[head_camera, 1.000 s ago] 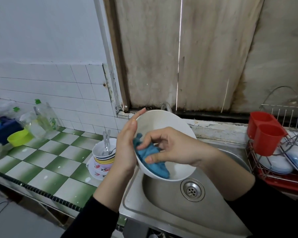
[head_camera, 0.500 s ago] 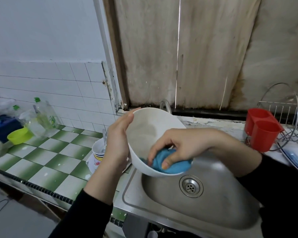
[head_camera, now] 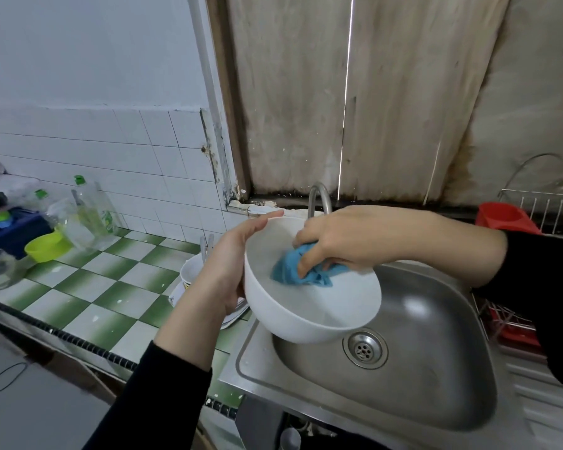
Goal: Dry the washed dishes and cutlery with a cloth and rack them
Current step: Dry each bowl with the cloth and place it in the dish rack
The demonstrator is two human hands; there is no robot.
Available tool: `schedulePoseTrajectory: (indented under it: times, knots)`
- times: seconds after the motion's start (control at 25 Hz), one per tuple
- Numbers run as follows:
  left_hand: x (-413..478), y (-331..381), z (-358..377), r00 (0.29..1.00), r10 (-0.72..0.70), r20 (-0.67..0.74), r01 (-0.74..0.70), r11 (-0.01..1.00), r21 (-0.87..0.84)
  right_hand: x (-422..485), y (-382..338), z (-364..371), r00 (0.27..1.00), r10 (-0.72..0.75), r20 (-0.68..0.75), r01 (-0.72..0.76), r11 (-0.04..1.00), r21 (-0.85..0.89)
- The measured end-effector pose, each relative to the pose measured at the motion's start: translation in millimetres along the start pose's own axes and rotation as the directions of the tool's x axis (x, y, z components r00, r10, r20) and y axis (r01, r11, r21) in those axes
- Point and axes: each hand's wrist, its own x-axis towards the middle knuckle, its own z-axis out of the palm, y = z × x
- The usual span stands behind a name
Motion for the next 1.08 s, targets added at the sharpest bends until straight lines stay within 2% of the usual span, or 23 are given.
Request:
schedulePoseTrajectory:
  times: [0.08, 0.12, 0.16, 0.2, 0.24, 0.28, 0.36, 0.4, 0.48, 0.56, 0.64, 0.68, 0.76, 0.84, 0.88, 0.96, 1.04, 1.08]
  knots:
    - [-4.9, -0.5, 5.5, 0.999, 0.045, 0.018, -0.044, 0.997, -0.059, 3.8, -3.9, 7.1, 0.988, 0.016, -0.155, -0.031, 0.995, -0.099]
    - [-6.0, 0.1, 6.1, 0.993, 0.114, -0.01, -0.114, 0.991, -0.066, 4.7, -5.5, 10.4, 0.987, 0.046, -0.151, -0.066, 0.989, -0.13]
    - [-5.8, -0.1, 5.8, 0.977, 0.198, -0.075, -0.201, 0.979, -0.044, 5.3, -8.3, 13.2, 0.993, 0.092, -0.079, -0.101, 0.988, -0.117]
    - [-5.2, -1.8, 5.9, 0.949, 0.274, -0.157, -0.281, 0.959, -0.022, 4.4, -11.0, 15.4, 0.988, 0.137, 0.067, -0.135, 0.99, -0.035]
    - [-4.2, -5.1, 7.6, 0.916, 0.332, -0.227, -0.343, 0.939, -0.008, 3.1, -14.1, 14.5, 0.973, 0.141, 0.184, -0.164, 0.979, 0.12]
    - [-3.7, -9.5, 11.1, 0.887, 0.37, -0.275, -0.387, 0.922, -0.008, 3.1, -16.9, 12.5, 0.965, 0.118, 0.234, -0.187, 0.935, 0.302]
    - [-3.6, -20.4, 19.3, 0.857, 0.404, -0.32, -0.435, 0.9, -0.029, 7.5, -24.1, 13.0, 0.978, 0.092, 0.185, -0.179, 0.825, 0.536]
    - [-3.1, -24.5, 21.4, 0.852, 0.409, -0.327, -0.445, 0.895, -0.04, 10.3, -26.8, 18.8, 0.982, 0.118, 0.151, -0.185, 0.79, 0.584]
    - [-2.4, -27.6, 20.7, 0.845, 0.42, -0.33, -0.46, 0.886, -0.05, 14.6, -25.5, 31.2, 0.969, 0.233, 0.084, -0.24, 0.799, 0.552]
    - [-0.2, -28.4, 20.1, 0.86, 0.404, -0.311, -0.452, 0.887, -0.097, 18.7, -18.6, 34.7, 0.898, 0.439, 0.007, -0.402, 0.816, 0.416]
    - [0.9, -30.6, 23.6, 0.872, 0.403, -0.277, -0.445, 0.889, -0.106, 26.6, -17.0, 31.6, 0.805, 0.582, -0.12, -0.475, 0.751, 0.459]
    - [1.6, -32.5, 24.7, 0.87, 0.414, -0.268, -0.455, 0.884, -0.108, 32.2, -21.2, 29.8, 0.786, 0.597, -0.158, -0.423, 0.708, 0.566]
    - [2.7, -36.0, 20.4, 0.858, 0.414, -0.304, -0.47, 0.872, -0.138, 36.3, -39.3, 29.1, 0.841, 0.526, -0.122, -0.279, 0.616, 0.737]
    - [4.5, -39.3, 10.2, 0.841, 0.403, -0.362, -0.473, 0.871, -0.13, 28.6, -48.2, 31.1, 0.926, 0.378, -0.008, -0.255, 0.639, 0.726]
    - [5.0, -40.8, 6.5, 0.839, 0.392, -0.378, -0.467, 0.875, -0.129, 22.9, -44.6, 31.5, 0.94, 0.334, 0.071, -0.292, 0.676, 0.677]
    - [7.1, -44.5, 3.8, 0.854, 0.36, -0.375, -0.448, 0.876, -0.177, 20.2, -30.7, 32.6, 0.895, 0.428, 0.123, -0.417, 0.709, 0.569]
    - [9.4, -46.7, 7.3, 0.883, 0.351, -0.31, -0.43, 0.871, -0.239, 27.8, -24.5, 33.6, 0.805, 0.594, -0.004, -0.477, 0.651, 0.59]
    - [10.7, -47.2, 9.0, 0.892, 0.356, -0.277, -0.426, 0.868, -0.256, 33.2, -27.8, 33.4, 0.788, 0.613, -0.061, -0.429, 0.617, 0.66]
